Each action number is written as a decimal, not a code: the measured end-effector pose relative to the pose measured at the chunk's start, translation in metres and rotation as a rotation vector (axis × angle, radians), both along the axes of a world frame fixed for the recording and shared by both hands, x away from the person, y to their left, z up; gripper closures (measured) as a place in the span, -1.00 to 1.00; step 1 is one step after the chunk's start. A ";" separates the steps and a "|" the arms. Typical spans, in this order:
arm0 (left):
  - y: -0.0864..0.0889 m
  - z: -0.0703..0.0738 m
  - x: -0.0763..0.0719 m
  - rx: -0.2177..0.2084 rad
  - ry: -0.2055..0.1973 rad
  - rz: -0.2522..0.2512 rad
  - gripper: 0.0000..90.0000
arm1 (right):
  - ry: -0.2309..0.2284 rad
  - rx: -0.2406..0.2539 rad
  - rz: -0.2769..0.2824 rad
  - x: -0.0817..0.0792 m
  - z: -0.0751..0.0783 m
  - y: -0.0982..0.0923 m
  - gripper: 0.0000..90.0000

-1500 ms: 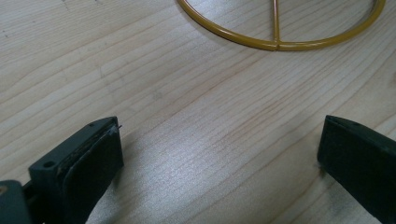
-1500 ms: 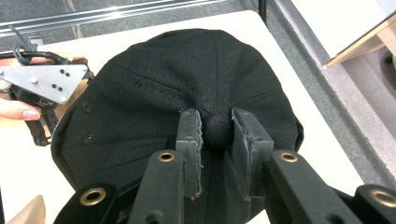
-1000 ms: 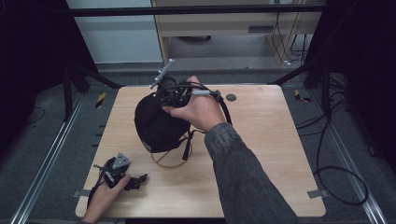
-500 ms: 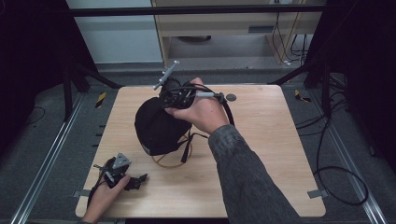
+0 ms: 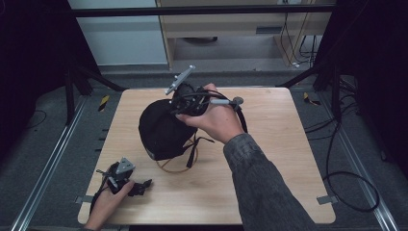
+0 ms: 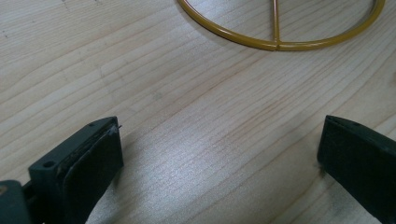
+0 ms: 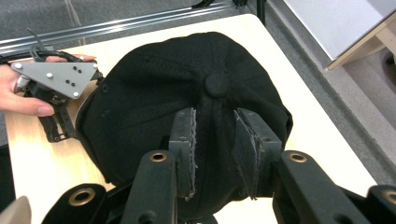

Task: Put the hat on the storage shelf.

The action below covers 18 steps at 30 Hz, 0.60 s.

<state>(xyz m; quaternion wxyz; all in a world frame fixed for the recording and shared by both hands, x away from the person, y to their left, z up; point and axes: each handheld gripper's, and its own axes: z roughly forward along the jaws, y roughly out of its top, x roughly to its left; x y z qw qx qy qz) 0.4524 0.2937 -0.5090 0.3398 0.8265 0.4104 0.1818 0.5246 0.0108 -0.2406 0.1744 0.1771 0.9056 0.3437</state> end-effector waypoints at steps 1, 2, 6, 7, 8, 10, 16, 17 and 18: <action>0.000 0.000 0.000 0.001 0.001 -0.001 -1.00 | -0.002 0.000 -0.003 -0.001 0.000 -0.001 0.52; 0.000 0.000 0.000 0.001 0.001 -0.002 -1.00 | -0.004 0.006 -0.007 -0.001 -0.001 -0.002 0.52; 0.000 0.000 0.000 0.001 0.001 -0.002 -1.00 | 0.001 0.018 -0.004 -0.004 -0.002 -0.005 0.52; 0.000 0.000 0.000 0.002 0.001 -0.002 -1.00 | -0.002 0.016 -0.006 -0.005 -0.003 -0.006 0.51; 0.000 0.000 0.000 0.002 0.001 -0.002 -1.00 | -0.001 0.018 -0.006 -0.007 -0.004 -0.007 0.51; 0.000 0.000 0.000 0.001 0.001 -0.002 -1.00 | -0.001 0.022 -0.008 -0.008 -0.005 -0.009 0.50; 0.000 0.000 0.000 0.001 0.001 -0.002 -1.00 | -0.004 0.039 -0.012 -0.012 -0.005 -0.016 0.49; 0.000 0.000 0.000 0.001 0.001 -0.002 -1.00 | -0.004 0.039 -0.012 -0.012 -0.005 -0.016 0.49; 0.000 0.000 0.000 0.002 0.001 -0.002 -1.00 | -0.006 0.042 -0.015 -0.013 -0.005 -0.019 0.48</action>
